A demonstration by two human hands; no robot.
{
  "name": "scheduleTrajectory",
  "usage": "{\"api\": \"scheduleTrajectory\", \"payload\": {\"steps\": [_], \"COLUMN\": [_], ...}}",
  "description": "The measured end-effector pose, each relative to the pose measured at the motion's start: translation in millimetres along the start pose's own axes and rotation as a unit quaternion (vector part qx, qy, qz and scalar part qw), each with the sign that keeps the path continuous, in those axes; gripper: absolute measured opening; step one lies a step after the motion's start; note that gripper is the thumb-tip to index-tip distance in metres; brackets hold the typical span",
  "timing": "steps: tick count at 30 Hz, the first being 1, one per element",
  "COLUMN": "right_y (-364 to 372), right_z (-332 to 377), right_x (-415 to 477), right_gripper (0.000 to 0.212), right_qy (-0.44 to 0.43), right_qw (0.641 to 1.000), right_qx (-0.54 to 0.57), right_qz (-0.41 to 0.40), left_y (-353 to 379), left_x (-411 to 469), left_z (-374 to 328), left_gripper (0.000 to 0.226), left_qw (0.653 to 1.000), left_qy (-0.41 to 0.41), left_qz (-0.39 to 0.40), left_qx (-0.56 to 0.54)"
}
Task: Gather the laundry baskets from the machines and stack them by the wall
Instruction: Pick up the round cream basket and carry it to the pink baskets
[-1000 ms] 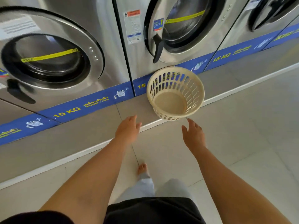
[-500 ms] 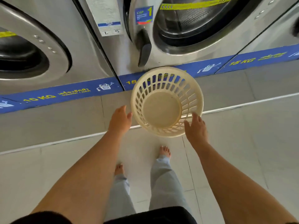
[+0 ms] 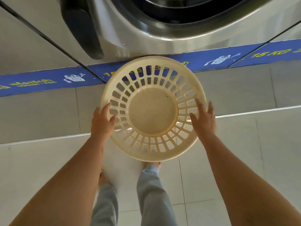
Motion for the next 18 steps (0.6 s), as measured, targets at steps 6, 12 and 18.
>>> {"api": "scheduleTrajectory", "payload": {"steps": [6,12,18], "right_y": [14,12,21], "right_z": [-16,-7,30], "right_x": [24,3,-52], "right_gripper": [0.065,0.063,0.060], "right_qy": [-0.003,-0.018,-0.056], "right_qw": [0.999,0.999,0.998], "right_qx": [0.026,0.030,0.009], "right_qz": [-0.028,-0.036,-0.032], "left_y": [13,6,-17], "left_x": [16,-14,-64], "left_z": [13,27,84], "left_gripper": [0.059,0.058,0.058], "left_qw": [0.999,0.992,0.986], "left_qy": [0.010,-0.019,-0.057], "left_qz": [-0.017,-0.079,-0.093], "left_qx": [-0.036,-0.101,-0.128]}}
Point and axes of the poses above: each hand's wrist, its own x-axis towards the middle knuckle, its own y-axis out of the palm, z = x × y, the point moved 9 cm from there along x, towards the middle knuckle, and after that the axes turned 6 degrees about z, right-handed, at the moved point
